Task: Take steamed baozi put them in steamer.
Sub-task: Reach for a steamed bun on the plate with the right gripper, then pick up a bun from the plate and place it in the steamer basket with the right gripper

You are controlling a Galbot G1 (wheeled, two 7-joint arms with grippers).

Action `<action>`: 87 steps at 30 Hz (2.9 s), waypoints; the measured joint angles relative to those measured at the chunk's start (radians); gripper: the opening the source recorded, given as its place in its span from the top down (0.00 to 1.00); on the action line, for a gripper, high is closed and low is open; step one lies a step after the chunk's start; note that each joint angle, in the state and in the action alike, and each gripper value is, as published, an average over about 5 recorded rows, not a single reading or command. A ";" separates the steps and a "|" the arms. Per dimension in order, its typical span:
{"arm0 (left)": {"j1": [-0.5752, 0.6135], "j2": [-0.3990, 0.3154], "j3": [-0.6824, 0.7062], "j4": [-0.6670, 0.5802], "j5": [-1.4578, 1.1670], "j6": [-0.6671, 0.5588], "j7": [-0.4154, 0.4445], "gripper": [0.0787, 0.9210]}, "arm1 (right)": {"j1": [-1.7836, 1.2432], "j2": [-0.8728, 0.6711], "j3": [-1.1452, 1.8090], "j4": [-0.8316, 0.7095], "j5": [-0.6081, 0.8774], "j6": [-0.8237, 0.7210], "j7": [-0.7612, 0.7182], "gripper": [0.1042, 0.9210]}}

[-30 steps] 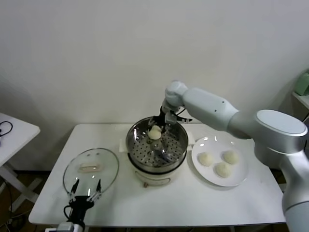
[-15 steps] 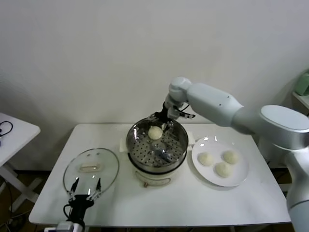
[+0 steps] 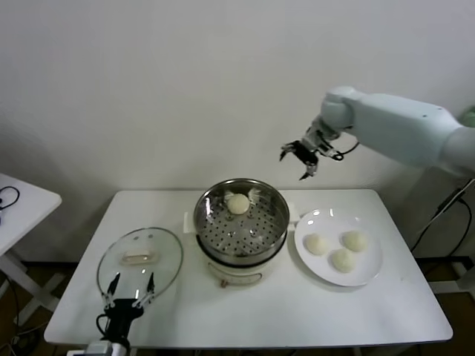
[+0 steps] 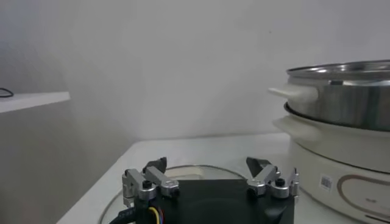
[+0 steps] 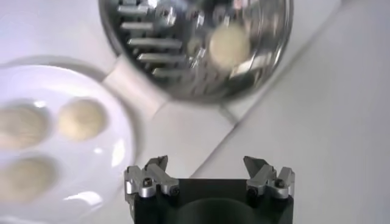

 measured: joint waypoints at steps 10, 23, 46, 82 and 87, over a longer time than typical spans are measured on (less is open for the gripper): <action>-0.010 0.000 -0.004 0.004 -0.008 0.001 0.000 0.12 | -0.037 -0.122 -0.039 0.144 0.136 -0.281 0.033 0.12; -0.002 -0.002 -0.006 0.008 -0.006 0.001 -0.001 0.12 | -0.245 -0.155 0.067 0.170 0.155 -0.447 0.076 0.12; -0.002 -0.002 -0.015 0.030 0.011 -0.013 -0.003 0.12 | -0.463 -0.110 0.198 0.059 0.019 -0.494 0.108 0.12; -0.007 0.000 -0.009 0.030 0.024 -0.022 -0.005 0.12 | 0.044 -0.212 -0.064 0.316 0.191 -0.443 0.001 0.36; -0.007 0.001 -0.005 0.032 0.025 -0.020 -0.004 0.12 | 0.207 -0.188 -0.111 0.376 0.300 -0.450 -0.032 0.35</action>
